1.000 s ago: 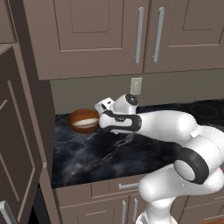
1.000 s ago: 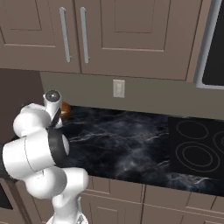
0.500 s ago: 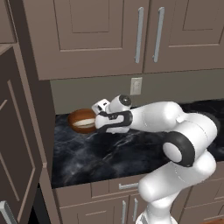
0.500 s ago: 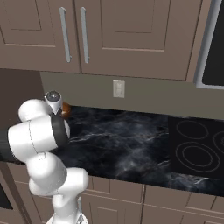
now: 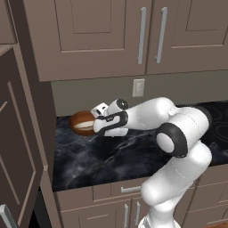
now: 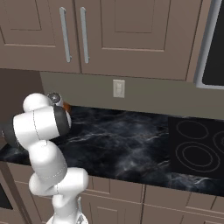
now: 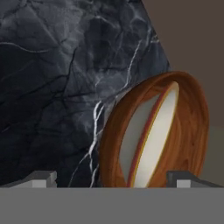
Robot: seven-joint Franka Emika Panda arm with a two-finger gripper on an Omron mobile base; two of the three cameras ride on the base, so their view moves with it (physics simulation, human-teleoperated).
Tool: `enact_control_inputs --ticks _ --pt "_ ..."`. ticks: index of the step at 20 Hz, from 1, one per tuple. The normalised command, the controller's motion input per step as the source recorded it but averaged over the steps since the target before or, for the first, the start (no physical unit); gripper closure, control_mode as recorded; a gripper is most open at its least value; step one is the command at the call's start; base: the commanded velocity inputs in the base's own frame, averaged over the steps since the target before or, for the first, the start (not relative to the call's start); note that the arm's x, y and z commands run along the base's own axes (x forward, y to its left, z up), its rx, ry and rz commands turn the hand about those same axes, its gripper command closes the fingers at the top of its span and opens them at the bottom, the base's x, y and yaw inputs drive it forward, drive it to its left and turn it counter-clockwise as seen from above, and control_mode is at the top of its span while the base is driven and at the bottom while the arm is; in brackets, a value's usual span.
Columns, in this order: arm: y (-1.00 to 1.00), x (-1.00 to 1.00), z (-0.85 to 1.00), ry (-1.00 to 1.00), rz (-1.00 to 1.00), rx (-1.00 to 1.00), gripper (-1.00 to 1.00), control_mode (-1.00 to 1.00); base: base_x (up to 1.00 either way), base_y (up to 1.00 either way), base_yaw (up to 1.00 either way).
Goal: Pick up the bowls on the counter and stack them on top of one another in the open cabinet. Place the smaller bowl on top of the larger bowl.
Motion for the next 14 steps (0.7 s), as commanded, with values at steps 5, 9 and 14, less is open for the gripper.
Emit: enact_control_inputs --ticks 5,9,14 --pt "0.05 0.39 -0.13 -0.02 0.00 -0.04 -1.00 -1.00 0.00 0.00 0.00" --pt "0.06 0.27 -0.19 -0.01 0.00 -0.04 -1.00 -1.00 0.00 0.00 0.00" --pt "0.09 0.17 -0.22 0.00 0.00 -0.03 -1.00 -1.00 0.00 0.00 0.00"
